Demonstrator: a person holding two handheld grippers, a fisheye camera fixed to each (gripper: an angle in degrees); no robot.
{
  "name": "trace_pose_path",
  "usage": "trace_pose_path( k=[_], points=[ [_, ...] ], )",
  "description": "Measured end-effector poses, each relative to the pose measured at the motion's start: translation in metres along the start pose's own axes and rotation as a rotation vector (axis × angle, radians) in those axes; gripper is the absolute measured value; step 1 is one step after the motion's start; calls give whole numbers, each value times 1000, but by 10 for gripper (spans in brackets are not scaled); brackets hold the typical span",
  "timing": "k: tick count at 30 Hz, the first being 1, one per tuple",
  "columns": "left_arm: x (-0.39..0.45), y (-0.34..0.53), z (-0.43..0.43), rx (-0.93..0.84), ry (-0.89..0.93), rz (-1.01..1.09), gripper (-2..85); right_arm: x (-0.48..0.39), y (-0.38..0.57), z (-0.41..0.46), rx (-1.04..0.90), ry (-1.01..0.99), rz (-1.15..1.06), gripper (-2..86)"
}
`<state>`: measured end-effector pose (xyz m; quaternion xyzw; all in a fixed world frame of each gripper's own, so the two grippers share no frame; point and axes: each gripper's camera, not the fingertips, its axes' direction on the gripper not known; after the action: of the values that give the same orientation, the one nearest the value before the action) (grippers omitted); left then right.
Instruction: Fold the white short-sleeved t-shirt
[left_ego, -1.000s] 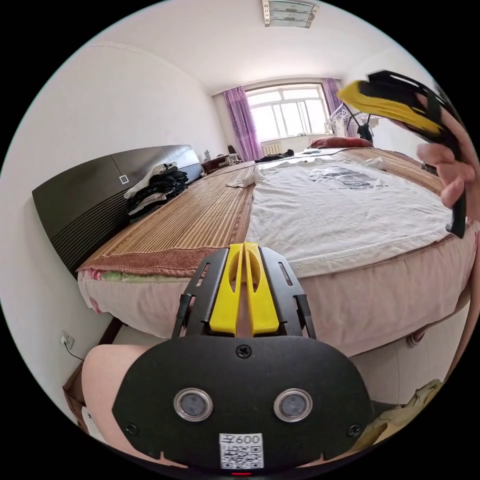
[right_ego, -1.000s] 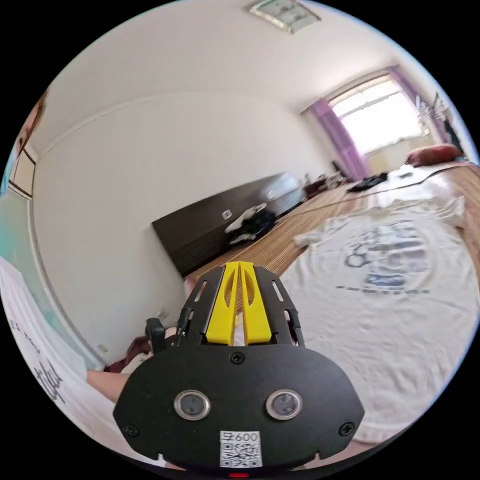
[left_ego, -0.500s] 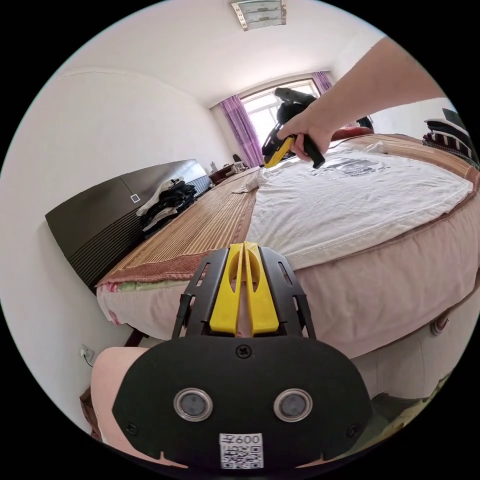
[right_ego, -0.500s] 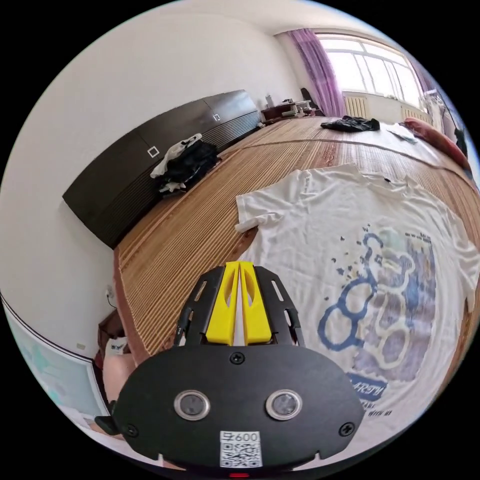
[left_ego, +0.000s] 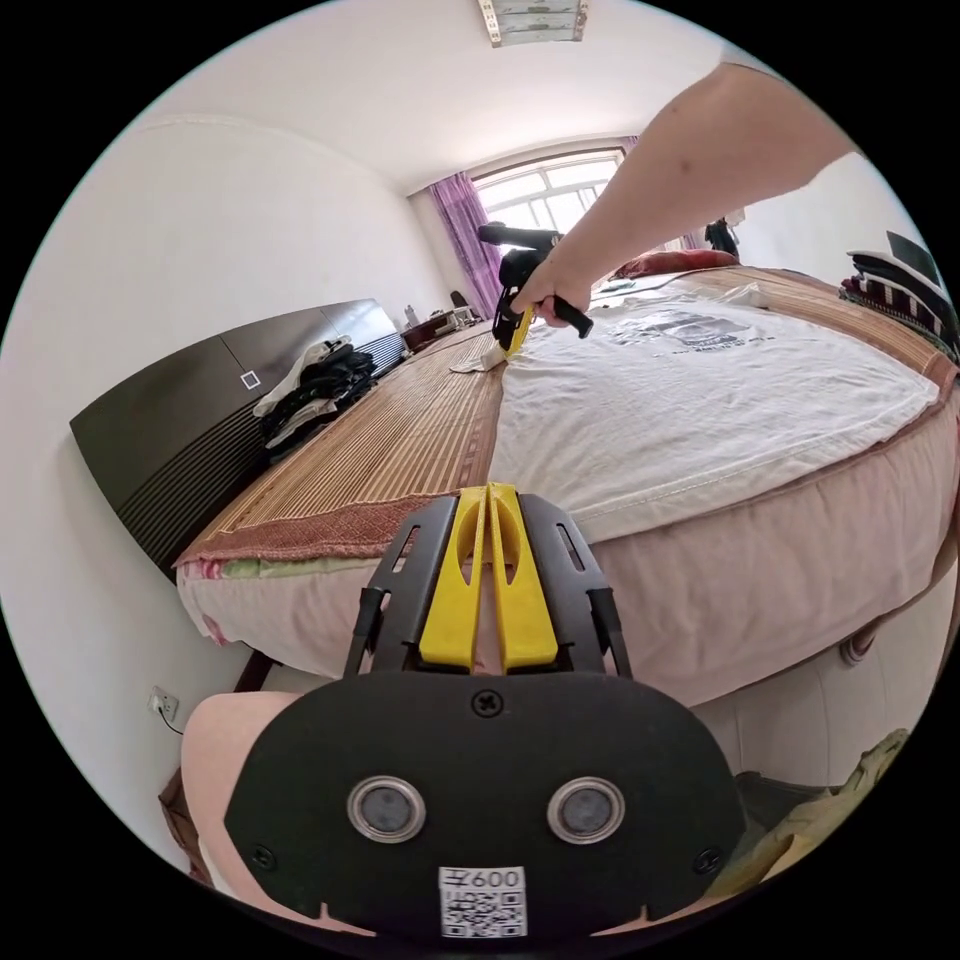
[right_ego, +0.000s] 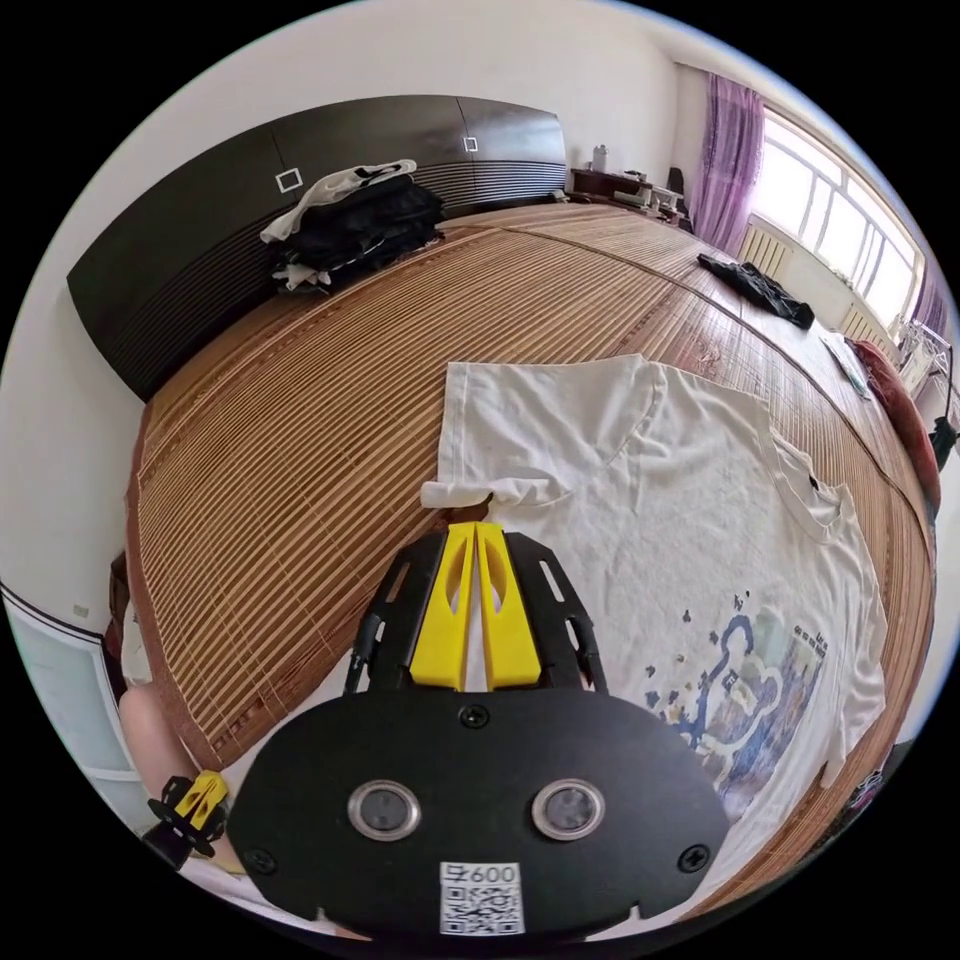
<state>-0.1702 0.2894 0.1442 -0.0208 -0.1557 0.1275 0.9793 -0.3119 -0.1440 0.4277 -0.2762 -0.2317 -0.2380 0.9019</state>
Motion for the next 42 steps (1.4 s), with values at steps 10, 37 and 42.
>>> trace_pose_path(
  k=[10,37,42],
  points=[
    [-4,-27,9,-135,38,65,5,-21,-9,6,9,16,-49,-8],
    [-10,-39,3,-191,52,203,5,-9,28,2,75,39,-37,-8],
    [-12,-36,-8,-193,-21,178,7,10,61,-24,187,3,-7,-8]
  ],
)
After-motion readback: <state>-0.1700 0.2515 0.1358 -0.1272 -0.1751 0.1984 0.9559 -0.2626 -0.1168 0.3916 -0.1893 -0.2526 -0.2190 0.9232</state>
